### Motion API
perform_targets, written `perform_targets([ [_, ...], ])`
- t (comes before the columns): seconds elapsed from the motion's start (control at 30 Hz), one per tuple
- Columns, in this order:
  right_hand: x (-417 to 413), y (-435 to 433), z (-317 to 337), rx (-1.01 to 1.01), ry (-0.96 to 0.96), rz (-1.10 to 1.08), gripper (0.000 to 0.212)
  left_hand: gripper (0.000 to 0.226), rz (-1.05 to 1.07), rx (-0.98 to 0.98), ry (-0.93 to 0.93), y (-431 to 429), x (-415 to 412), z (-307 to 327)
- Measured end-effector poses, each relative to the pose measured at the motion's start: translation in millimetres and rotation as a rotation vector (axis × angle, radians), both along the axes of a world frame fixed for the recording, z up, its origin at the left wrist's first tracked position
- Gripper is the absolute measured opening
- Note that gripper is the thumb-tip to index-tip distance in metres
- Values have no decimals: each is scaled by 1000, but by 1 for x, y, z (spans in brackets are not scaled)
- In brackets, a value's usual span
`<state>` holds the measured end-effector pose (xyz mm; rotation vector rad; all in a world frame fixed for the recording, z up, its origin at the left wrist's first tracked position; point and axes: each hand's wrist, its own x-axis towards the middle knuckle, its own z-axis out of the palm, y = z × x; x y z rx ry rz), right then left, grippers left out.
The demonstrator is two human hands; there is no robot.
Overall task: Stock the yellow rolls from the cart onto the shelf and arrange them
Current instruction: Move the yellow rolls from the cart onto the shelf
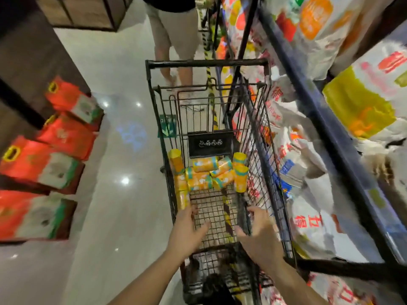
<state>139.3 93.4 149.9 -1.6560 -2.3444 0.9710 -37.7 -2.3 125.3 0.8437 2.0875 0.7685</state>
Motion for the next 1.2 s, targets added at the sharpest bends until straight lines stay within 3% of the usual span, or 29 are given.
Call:
perform_targets([
  [0.23,-49,121,-77,-99,-323,164,69,57,78,-217,-40,73,-24,-63],
  [0.37,-70,175,-126,-56,-446,197,60,65,144,-339,-35,105,-34,-105],
  [0.63,-101,245,-214,66,-668,382,72,61,161,-512,-2,131,-52,-185],
  [1.07,-117,304,-291,-21,-673,303,85,86,193,-703,116,151,-65,-277],
  [1.2,-113,303,-301,55,-619,334,72,69,261,-677,201,153,-62,-288],
])
